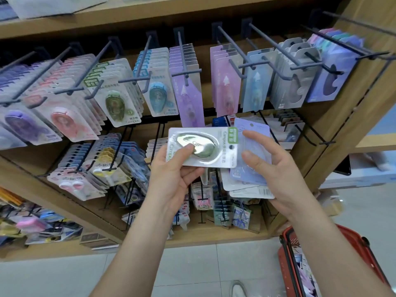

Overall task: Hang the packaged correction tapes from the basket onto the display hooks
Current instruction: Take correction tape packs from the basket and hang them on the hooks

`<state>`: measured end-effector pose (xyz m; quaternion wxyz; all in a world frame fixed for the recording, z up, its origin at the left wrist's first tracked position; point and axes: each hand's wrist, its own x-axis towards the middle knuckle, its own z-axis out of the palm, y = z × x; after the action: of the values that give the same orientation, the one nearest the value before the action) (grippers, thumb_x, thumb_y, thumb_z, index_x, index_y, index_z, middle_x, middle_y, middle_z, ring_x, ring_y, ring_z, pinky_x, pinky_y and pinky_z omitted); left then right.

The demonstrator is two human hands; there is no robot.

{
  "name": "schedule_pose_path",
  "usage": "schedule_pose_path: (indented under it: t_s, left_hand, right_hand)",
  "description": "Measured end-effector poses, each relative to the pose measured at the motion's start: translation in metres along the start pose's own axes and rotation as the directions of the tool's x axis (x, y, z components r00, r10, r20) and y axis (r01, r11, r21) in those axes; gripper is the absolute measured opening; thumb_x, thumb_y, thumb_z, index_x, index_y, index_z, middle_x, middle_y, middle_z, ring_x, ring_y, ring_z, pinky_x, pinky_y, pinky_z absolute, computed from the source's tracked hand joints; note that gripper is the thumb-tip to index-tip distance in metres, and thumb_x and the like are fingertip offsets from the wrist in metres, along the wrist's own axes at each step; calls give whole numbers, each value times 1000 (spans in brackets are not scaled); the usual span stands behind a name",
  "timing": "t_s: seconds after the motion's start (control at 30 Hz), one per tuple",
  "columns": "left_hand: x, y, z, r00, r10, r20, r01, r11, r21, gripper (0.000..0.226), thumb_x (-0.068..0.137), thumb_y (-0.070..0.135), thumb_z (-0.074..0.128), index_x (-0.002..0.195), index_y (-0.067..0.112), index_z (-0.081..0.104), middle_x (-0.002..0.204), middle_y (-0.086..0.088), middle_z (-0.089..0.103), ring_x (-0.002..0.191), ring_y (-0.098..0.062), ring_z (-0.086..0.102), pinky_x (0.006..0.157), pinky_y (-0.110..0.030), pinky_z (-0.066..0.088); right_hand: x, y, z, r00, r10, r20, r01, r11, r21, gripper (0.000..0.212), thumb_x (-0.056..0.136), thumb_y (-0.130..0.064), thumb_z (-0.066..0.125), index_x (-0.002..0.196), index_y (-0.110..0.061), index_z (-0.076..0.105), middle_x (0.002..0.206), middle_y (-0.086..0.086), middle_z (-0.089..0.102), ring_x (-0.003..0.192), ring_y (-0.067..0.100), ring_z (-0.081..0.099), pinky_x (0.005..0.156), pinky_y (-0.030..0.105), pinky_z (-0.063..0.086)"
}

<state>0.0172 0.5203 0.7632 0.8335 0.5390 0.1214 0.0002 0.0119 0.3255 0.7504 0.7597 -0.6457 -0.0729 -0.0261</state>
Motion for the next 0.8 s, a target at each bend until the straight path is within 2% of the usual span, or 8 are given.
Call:
schedule_pose_path:
  t_s: [0.03, 0.1, 0.27, 0.4, 0.5, 0.6, 0.67, 0.8]
  left_hand:
    - [-1, 1, -2, 999, 38, -22, -38, 999, 3, 19, 91, 10, 64, 109, 18, 61, 91, -5, 75, 69, -18, 72, 55, -25, 58]
    - [-5, 4, -7, 993, 118, -27, -117, 992, 38, 28, 88, 10, 67, 112, 22, 60, 99, -5, 75, 74, -19, 73, 59, -27, 60]
    - [-16, 6, -2, 978, 202, -47, -205, 976, -69, 39, 81, 9, 68, 115, 23, 55, 102, -3, 73, 76, -23, 73, 61, -31, 61]
    - [-24, -1, 10, 988, 129, -90, -144, 970, -197, 37, 84, 7, 66, 115, 22, 53, 100, -4, 73, 72, -23, 73, 59, -30, 60]
    - [-26, -8, 13, 982, 131, -140, -158, 965, -208, 40, 84, 9, 67, 119, 19, 53, 105, -6, 72, 78, -22, 72, 64, -29, 60]
    - [-29, -10, 11, 973, 160, -168, -185, 972, -145, 32, 86, 4, 67, 114, 16, 56, 108, -8, 72, 91, -21, 71, 73, -30, 59]
    - [-31, -10, 9, 978, 146, -146, -158, 985, -71, 31, 85, 1, 67, 112, 15, 61, 103, -3, 75, 90, -17, 72, 73, -27, 59]
    - [-30, -7, -7, 966, 186, -179, -147, 966, 212, 50, 83, 0, 72, 124, 22, 54, 116, -3, 70, 101, -11, 69, 82, -27, 56]
  right_hand:
    - [0, 3, -2, 1000, 6, -27, -7, 1000, -26, 36, 84, -24, 69, 119, -31, 66, 116, -29, 64, 106, -22, 54, 83, 5, 47]
    - [1, 6, -4, 998, 20, -54, -24, 995, -92, 31, 89, -17, 68, 115, -33, 69, 125, -26, 60, 116, -16, 51, 86, 7, 44]
    - [3, 7, -1, 999, 33, 6, -32, 988, -149, 26, 91, -2, 63, 101, -25, 72, 100, -38, 67, 102, -25, 52, 77, -3, 38]
    - [5, 10, 9, 1000, 11, 25, -7, 988, -152, 30, 92, -4, 61, 96, -33, 70, 96, -35, 69, 98, -18, 58, 79, 0, 40]
    - [4, 13, 18, 996, 26, 83, -20, 997, -76, 25, 86, -18, 68, 95, -41, 72, 102, -28, 71, 101, -10, 62, 82, 4, 43]
    - [4, 14, 24, 996, 32, 86, -29, 999, -41, 24, 91, -18, 67, 97, -40, 74, 107, -21, 73, 105, -3, 64, 86, 9, 47]
    - [8, 13, 26, 997, 29, 67, -26, 999, -43, 23, 96, -18, 60, 98, -36, 73, 105, -21, 73, 102, -4, 65, 87, 11, 48]
    - [20, 7, 24, 994, 15, 111, 2, 989, -151, 18, 96, -23, 60, 93, -38, 70, 90, -32, 71, 88, -17, 61, 76, 1, 42]
